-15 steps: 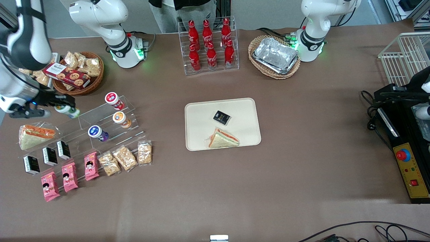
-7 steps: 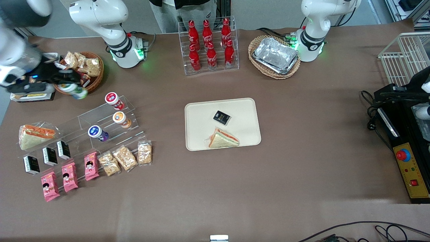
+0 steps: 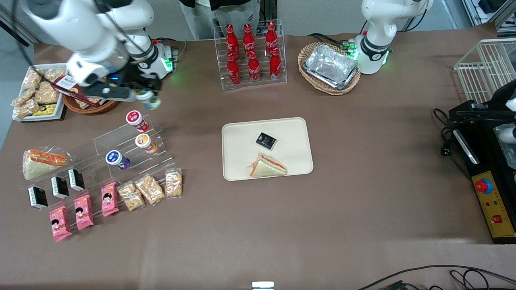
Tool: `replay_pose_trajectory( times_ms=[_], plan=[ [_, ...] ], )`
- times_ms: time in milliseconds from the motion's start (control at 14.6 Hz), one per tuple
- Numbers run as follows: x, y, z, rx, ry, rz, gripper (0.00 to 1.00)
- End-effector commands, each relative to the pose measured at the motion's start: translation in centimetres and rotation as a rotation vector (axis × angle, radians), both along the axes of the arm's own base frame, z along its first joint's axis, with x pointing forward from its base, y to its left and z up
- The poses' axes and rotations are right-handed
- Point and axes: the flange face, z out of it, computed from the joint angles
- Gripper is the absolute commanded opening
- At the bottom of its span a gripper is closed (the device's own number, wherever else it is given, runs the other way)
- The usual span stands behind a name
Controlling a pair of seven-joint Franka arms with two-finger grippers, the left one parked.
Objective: Place green gum on tray
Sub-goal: 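Carry the green gum bottle over to the cream tray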
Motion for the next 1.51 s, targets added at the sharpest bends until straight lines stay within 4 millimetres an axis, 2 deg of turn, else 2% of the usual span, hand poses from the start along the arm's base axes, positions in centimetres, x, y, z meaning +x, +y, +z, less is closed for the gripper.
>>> replay_pose_trajectory(
  times_ms=[0,137,206,344,481,618,824,962,1237,1443],
  plan=[
    [1.6,5.1,-1.4,0.052,0.022,-0.088,0.28],
    [1.2,9.6,-3.7,0.054,-0.001,-0.119,0.28],
    [1.7,11.1,-5.5,0.06,-0.007,-0.154,0.28],
    [1.7,13.7,-9.1,0.051,-0.053,-0.162,0.28],
    [1.3,15.3,-13.4,0.057,-0.071,-0.161,0.28],
    [0.9,15.2,-17.9,0.052,-0.081,-0.154,0.28],
    [-1.3,15.2,-25.2,0.083,-0.118,-0.131,0.28],
    [-2.3,16.2,-28.1,0.092,-0.088,-0.135,0.28],
    [-2.8,16.8,-32.6,0.04,-0.088,-0.112,0.28],
    [-3.6,18.1,-34.9,0.041,-0.104,-0.118,0.28]
  ],
)
